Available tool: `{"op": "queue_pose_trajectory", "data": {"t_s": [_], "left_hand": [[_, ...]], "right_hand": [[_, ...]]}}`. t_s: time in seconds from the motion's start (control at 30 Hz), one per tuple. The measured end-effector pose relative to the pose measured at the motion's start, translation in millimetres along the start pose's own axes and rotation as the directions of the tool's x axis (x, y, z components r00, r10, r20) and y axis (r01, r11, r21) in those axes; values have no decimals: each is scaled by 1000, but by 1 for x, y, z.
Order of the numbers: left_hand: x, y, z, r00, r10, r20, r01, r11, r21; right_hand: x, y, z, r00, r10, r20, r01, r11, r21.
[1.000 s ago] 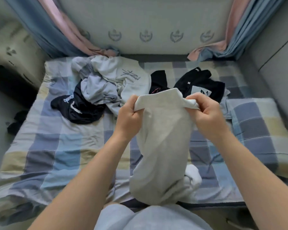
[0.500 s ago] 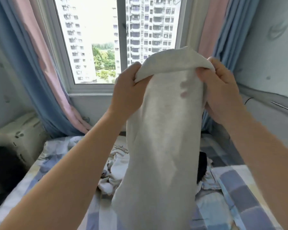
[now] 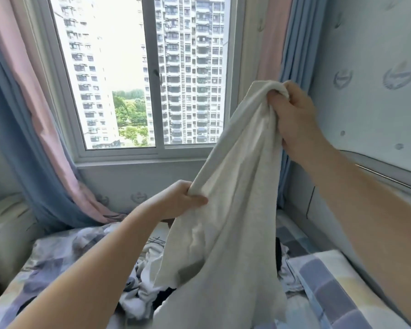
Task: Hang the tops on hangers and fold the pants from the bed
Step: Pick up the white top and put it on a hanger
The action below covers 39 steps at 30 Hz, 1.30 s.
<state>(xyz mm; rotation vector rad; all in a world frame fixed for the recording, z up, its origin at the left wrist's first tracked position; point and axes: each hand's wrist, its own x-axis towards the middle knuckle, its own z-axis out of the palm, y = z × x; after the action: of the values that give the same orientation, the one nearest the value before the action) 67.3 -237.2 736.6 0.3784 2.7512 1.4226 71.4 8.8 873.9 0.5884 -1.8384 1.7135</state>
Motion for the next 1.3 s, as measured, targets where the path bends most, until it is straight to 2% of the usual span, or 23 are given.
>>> {"op": "queue_pose_trajectory", "data": {"t_s": [0.07,0.17,0.3,0.43,0.5,0.57,0.63,0.73,0.83,1.07,1.2,1.3], "left_hand": [[-1,-21,12,992,-82,-94,72,992,-106],[-6,-26,26,979,-92,-180,51,975,-218],[-12,-13,41,988,-69,-141,12,928,-372],[-16,1,51,995,-85,-45,53,875,-481],[-16,9,59,994,-104,-30,76,869,-488],[-16,19,67,989,-143,-41,106,873,-476],[-17,28,74,983,-173,-60,122,864,-488],[-20,45,79,982,-169,-83,92,817,-569],[-23,63,79,983,-155,-103,59,782,-620],[-28,74,75,984,-152,-91,48,724,-688],[-28,65,73,970,-204,-134,44,687,-725],[-29,51,75,958,-246,-148,65,688,-723]], "right_hand": [[-6,21,-7,999,49,-11,-49,997,-61],[-23,61,-16,978,204,-33,-205,976,-67],[-54,127,-25,914,400,-68,-406,904,-134],[-101,172,-19,843,538,-2,-527,824,-210],[-126,176,-13,847,531,23,-509,822,-256],[-150,166,-9,886,464,13,-447,860,-248],[-173,149,-7,927,376,-1,-370,911,-184],[-210,126,1,937,332,111,-327,943,-59],[-236,126,12,906,390,163,-386,921,-54],[-264,178,16,825,561,72,-494,777,-390],[-286,209,3,746,661,87,-537,673,-509],[-291,222,-14,724,686,74,-539,630,-559]]}}
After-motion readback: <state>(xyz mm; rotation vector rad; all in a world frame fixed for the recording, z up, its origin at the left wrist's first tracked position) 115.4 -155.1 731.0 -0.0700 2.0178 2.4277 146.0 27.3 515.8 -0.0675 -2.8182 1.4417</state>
